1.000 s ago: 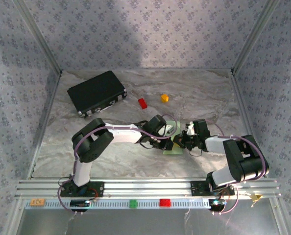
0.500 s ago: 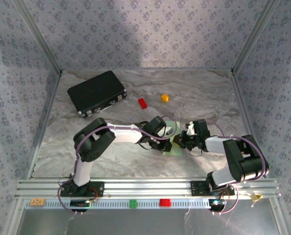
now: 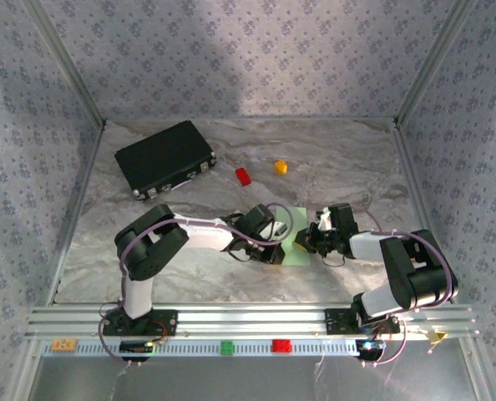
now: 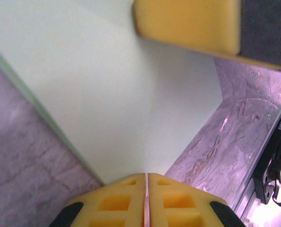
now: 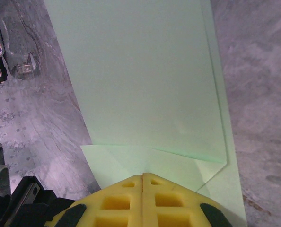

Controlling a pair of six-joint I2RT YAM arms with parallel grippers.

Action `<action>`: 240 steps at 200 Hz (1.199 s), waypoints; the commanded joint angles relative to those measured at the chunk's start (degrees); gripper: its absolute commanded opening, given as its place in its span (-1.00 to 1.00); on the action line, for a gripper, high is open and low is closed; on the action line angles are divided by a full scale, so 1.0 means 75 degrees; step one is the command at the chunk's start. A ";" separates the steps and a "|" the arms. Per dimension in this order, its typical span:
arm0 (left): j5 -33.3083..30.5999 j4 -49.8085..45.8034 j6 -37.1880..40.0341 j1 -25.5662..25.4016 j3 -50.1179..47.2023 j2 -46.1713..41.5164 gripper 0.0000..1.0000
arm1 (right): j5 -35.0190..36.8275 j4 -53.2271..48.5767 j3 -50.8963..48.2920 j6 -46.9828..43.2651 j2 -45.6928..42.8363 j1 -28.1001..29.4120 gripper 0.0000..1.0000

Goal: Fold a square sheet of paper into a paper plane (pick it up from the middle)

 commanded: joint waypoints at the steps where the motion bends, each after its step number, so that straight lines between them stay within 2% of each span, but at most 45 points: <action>1: -0.0112 -0.0624 0.0093 -0.0132 -0.0273 -0.0313 -0.79 | 0.0511 -0.0590 -0.0080 -0.0141 0.0233 -0.0069 -0.99; 73: -0.0614 -0.0380 0.0029 -0.0118 -0.0383 -0.1261 -0.81 | 0.0489 -0.0614 -0.0088 -0.0133 0.0161 -0.0082 -0.99; 127: -0.0031 0.0083 -0.0104 0.0128 0.0687 -0.0194 -0.83 | 0.0496 -0.0620 -0.0098 -0.0139 0.0148 -0.0085 -0.99; 163: -0.0125 -0.0216 -0.0092 0.0143 0.1226 0.0612 -0.86 | 0.0458 -0.0607 -0.0075 -0.0147 0.0153 -0.0086 -0.99; 240: -0.0329 0.0045 -0.0341 0.0120 0.0074 0.0666 -0.93 | 0.0219 -0.0920 0.0378 -0.0184 -0.0202 -0.0092 -0.98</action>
